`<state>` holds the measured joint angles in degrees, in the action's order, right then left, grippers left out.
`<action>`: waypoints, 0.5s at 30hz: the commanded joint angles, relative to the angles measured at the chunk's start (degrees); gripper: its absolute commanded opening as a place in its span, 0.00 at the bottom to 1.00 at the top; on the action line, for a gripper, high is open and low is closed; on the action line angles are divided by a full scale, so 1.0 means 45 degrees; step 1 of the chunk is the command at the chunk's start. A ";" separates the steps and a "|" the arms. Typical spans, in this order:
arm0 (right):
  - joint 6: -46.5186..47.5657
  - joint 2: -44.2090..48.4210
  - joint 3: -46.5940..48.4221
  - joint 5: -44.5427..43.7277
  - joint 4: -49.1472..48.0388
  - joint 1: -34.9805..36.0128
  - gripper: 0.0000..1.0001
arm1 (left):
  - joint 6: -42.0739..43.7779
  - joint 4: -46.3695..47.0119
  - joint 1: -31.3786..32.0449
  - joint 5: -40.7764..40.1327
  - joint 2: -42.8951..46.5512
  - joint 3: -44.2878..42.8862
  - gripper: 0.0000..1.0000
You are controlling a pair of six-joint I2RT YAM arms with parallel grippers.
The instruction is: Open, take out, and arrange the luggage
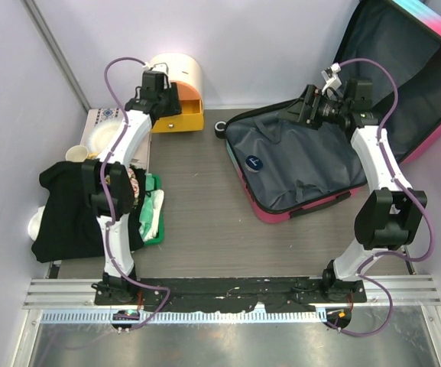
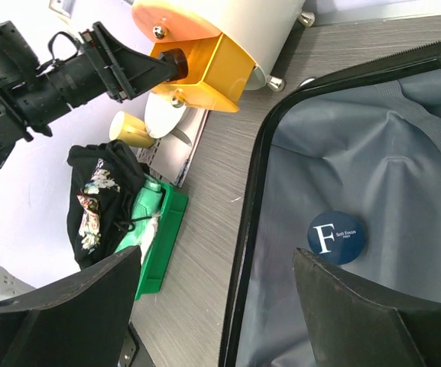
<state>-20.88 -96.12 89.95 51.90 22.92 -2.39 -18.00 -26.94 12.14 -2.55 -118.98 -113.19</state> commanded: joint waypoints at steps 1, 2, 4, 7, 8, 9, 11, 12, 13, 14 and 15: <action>0.0363 0.0929 -0.0048 0.0264 -0.0074 -0.0113 0.86 | -0.0278 0.0342 -0.0022 -0.0157 -0.0142 -0.0862 0.04; 0.0402 0.0987 -0.0087 0.0264 -0.0034 -0.0151 0.86 | -0.0278 0.0245 -0.0003 -0.0157 -0.0200 -0.0902 0.06; 0.0402 0.1008 -0.0126 0.0264 -0.0053 -0.0171 0.86 | -0.0278 0.0205 -0.0022 -0.0196 -0.0357 -0.1019 0.13; 0.0383 0.1027 -0.0145 0.0283 -0.0034 -0.0210 0.86 | -0.0278 0.0147 -0.0042 -0.0254 -0.0474 -0.1117 0.18; 0.0402 0.1046 -0.0165 0.0283 -0.0034 -0.0191 0.86 | -0.0220 0.0166 -0.0042 -0.0293 -0.0532 -0.1117 0.18; 0.0403 0.1047 -0.0204 0.0264 -0.0034 -0.0191 0.86 | -0.0180 0.0185 -0.0061 -0.0313 -0.0572 -0.1136 0.18; 0.0403 0.1046 -0.0204 0.0264 -0.0034 -0.0210 0.86 | -0.0121 0.0127 -0.0061 -0.0410 -0.0767 -0.1312 0.18; 0.0383 0.1047 -0.0204 0.0283 -0.0053 -0.0210 0.86 | -0.0121 0.0108 -0.0100 -0.0430 -0.0825 -0.1370 0.18; 0.0383 0.1027 -0.0204 0.0303 -0.0034 -0.0210 0.86 | -0.0121 0.0107 -0.0120 -0.0488 -0.0903 -0.1410 0.18; 0.0383 0.1046 -0.0204 0.0283 -0.0034 -0.0210 0.86 | -0.0141 0.0107 -0.0139 -0.0489 -0.0981 -0.1429 0.18; 0.0383 0.1047 -0.0204 0.0283 -0.0053 -0.0191 0.86 | -0.0121 0.0107 -0.0159 -0.0489 -0.1021 -0.1410 0.18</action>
<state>-19.99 -94.21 89.01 52.34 23.55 -3.14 -18.65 -27.44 12.03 -3.51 -122.63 -116.88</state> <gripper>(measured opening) 0.862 0.500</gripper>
